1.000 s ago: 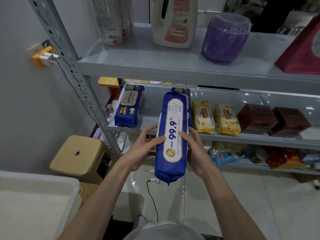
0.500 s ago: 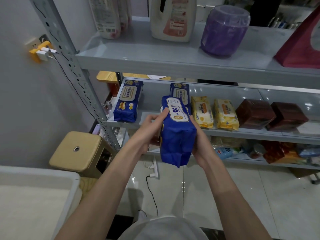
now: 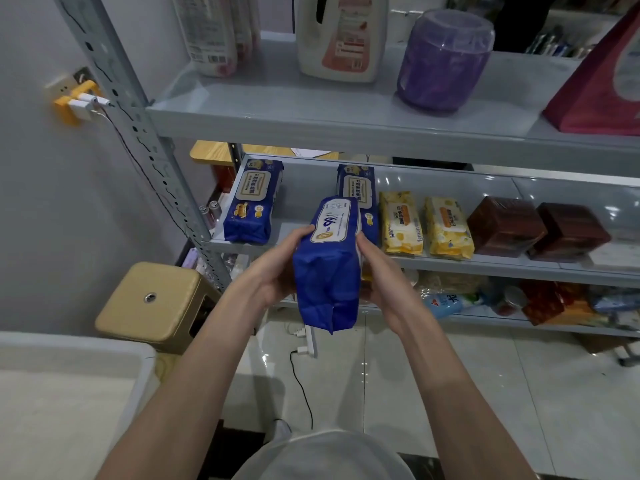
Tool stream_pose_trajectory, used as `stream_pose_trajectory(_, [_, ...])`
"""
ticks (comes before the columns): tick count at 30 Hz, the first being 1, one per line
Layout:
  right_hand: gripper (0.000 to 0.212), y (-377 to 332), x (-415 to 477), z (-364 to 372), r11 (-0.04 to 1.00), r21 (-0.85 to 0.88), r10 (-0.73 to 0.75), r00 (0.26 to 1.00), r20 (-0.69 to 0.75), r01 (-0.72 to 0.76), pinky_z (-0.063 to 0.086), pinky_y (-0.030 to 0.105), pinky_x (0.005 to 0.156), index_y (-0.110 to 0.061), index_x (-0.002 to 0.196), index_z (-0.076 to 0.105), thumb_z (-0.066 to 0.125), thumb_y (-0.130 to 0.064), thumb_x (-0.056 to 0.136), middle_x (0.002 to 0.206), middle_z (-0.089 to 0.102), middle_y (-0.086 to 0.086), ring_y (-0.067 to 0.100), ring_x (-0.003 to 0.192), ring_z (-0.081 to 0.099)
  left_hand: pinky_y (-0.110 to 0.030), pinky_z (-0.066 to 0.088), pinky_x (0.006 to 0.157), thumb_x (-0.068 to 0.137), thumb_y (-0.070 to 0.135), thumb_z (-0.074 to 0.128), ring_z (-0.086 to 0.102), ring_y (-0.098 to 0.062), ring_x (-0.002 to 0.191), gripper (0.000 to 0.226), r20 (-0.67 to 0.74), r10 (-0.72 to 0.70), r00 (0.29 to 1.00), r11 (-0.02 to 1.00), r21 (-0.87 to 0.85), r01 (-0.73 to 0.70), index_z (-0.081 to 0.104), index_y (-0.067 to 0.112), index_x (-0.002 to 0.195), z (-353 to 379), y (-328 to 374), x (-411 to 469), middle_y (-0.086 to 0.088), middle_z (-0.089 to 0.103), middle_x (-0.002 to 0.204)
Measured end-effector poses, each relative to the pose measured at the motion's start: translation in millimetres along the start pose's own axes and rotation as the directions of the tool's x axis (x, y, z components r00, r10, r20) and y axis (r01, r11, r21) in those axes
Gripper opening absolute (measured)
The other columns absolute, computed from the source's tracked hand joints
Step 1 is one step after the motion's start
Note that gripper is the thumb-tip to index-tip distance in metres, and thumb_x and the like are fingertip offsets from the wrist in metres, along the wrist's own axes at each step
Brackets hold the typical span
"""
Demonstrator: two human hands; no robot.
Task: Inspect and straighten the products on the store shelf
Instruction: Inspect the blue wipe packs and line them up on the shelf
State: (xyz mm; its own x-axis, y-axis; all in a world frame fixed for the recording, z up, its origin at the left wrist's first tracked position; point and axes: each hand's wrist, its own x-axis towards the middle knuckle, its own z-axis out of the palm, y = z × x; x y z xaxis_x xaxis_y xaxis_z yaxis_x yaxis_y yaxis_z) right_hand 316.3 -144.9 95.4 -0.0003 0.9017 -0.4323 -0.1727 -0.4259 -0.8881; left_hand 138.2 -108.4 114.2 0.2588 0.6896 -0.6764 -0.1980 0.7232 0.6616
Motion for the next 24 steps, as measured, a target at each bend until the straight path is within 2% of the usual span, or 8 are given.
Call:
stream_pose_trajectory(3, [0.058,-0.6,-0.6,0.1,0.999,0.046,0.021,1.0,0.006,-0.021,0.06,0.039,0.083,-0.033,0.143,0.054,0.064,-0.059,0.092,0.133,0.068,0.002,0.024,0.117,0.067,-0.04,0.056,0.091,0.083,0.044,0.074,0.07,-0.028,0.106,0.051,-0.001,0.016,1.0,1.0,0.009,-0.016,0.059,0.016,0.124,-5.1,-0.5,-3.3,-0.011,0.074,0.112])
stream_pose_trajectory(6, [0.048,-2.6,-0.9,-0.9,0.99,0.124,0.069,0.997,0.023,-0.071,0.06,0.037,0.077,-0.025,0.128,0.062,0.065,-0.057,0.093,0.116,0.077,0.005,0.024,0.105,0.074,-0.045,0.058,0.092,0.084,0.038,0.076,0.071,-0.03,0.108,0.054,-0.025,0.121,0.992,0.984,0.135,-0.117,0.053,0.022,0.13,-7.7,-6.2,-0.4,-0.013,0.071,0.121])
stream_pose_trajectory(10, [0.05,2.0,3.3,-4.5,0.994,0.093,0.061,0.998,-0.005,-0.06,0.06,0.045,0.093,-0.017,0.129,0.062,0.076,-0.042,0.088,0.11,0.079,0.003,0.024,0.103,0.076,-0.045,0.059,0.09,0.081,0.032,0.082,0.072,-0.027,0.107,0.067,-0.008,0.213,0.977,0.945,0.256,-0.204,0.05,0.025,0.139,-8.3,-13.3,2.9,-0.01,0.071,0.121])
stream_pose_trajectory(13, [0.051,7.6,3.4,-8.0,0.995,0.103,-0.002,1.0,-0.011,0.003,0.056,0.052,0.102,-0.019,0.133,0.061,0.078,-0.035,0.087,0.116,0.078,0.003,0.026,0.108,0.074,-0.05,0.056,0.098,0.073,0.053,0.086,0.072,-0.024,0.107,0.083,0.007,0.23,0.973,0.914,0.342,-0.219,0.047,0.029,0.143,-3.4,-12.0,1.1,-0.004,0.074,0.118])
stream_pose_trajectory(15, [0.049,8.3,0.4,-8.7,0.994,0.094,-0.056,0.998,-0.009,0.057,0.059,0.049,0.096,-0.021,0.133,0.061,0.077,-0.029,0.088,0.118,0.077,0.002,0.025,0.108,0.075,-0.051,0.052,0.102,0.076,0.059,0.078,0.069,-0.021,0.11,0.08,0.018,0.219,0.975,0.875,0.439,-0.205,0.043,0.037,0.145,0.5,-6.8,-4.3,-0.001,0.071,0.12])
stream_pose_trajectory(18, [0.046,4.2,-3.1,-11.1,0.995,0.008,-0.1,0.995,0.005,0.1,0.061,0.039,0.087,-0.027,0.135,0.06,0.075,-0.022,0.091,0.118,0.077,-0.002,0.019,0.106,0.075,-0.047,0.054,0.099,0.09,0.048,0.07,0.068,-0.017,0.11,0.071,0.075,0.233,0.97,0.831,0.503,-0.238,0.036,0.04,0.152,0.3,-2.3,-5.5,0.002,0.071,0.121])
stream_pose_trajectory(21, [0.044,-7.2,-5.3,-15.6,0.987,-0.149,-0.058,0.998,0.031,0.062,0.055,0.036,0.094,-0.039,0.134,0.057,0.067,-0.048,0.092,0.119,0.074,-0.009,0.011,0.109,0.071,-0.033,0.061,0.081,0.096,0.03,0.067,0.073,-0.014,0.104,0.067,0.145,0.281,0.949,0.831,0.457,-0.316,0.036,0.037,0.155,-3.0,-6.9,-3.6,0.001,0.072,0.119])
stream_pose_trajectory(24, [0.054,-17.2,-6.7,-19.6,0.989,-0.144,-0.004,0.999,0.035,0.009,0.053,0.034,0.093,-0.044,0.12,0.063,0.039,-0.076,0.085,0.107,0.078,-0.012,0.008,0.105,0.071,-0.026,0.06,0.076,0.097,0.015,0.065,0.072,-0.012,0.107,0.069,0.17,0.323,0.931,0.836,0.41,-0.365,0.035,0.04,0.154,-6.9,-13.8,0.5,-0.002,0.071,0.121])
